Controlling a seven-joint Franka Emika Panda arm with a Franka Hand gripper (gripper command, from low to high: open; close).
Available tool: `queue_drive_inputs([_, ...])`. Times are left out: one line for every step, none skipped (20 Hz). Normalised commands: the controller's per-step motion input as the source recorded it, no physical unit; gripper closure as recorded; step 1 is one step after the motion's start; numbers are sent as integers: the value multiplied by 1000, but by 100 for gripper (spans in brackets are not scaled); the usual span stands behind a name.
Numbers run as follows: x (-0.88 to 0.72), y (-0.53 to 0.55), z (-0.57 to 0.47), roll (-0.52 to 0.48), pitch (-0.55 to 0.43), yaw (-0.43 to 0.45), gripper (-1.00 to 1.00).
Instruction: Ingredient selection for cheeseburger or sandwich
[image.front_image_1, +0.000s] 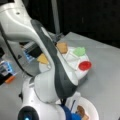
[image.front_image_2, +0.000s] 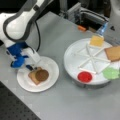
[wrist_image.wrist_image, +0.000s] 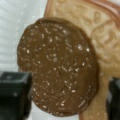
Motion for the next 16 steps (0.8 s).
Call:
queue_drive_inputs([222,-47,38,-61,55,110,-100])
queue_drive_inputs([230,-51,46,-60,60,117,-100])
queue_drive_inputs([238,-44,58,-61,66,121,-100])
queue_drive_inputs([246,-38,65,-56,69,122,-100])
queue_drive_inputs([249,-34,68,-54,70,122,-100])
queue_drive_inputs([251,-30,71,-49,65,121,-100])
queue_drive_inputs([252,-27,81,-51,61,121,-100])
queue_drive_inputs([249,-24,84,-51,62,120,-100])
queue_drive_inputs([242,-22,102,-71,60,115,-100])
queue_drive_inputs([226,-13,133,-99,60,106,-100])
queue_drive_inputs([214,-6,149,-105,61,104,-100])
queue_drive_inputs([188,11,184,-159,69,90,-100])
queue_drive_inputs([169,23,200,-172,73,86,-100])
queue_drive_inputs([133,49,234,-211,85,64,-100])
queue_drive_inputs([107,67,246,-220,92,59,-100])
queue_drive_inputs([66,102,267,-257,106,38,-100])
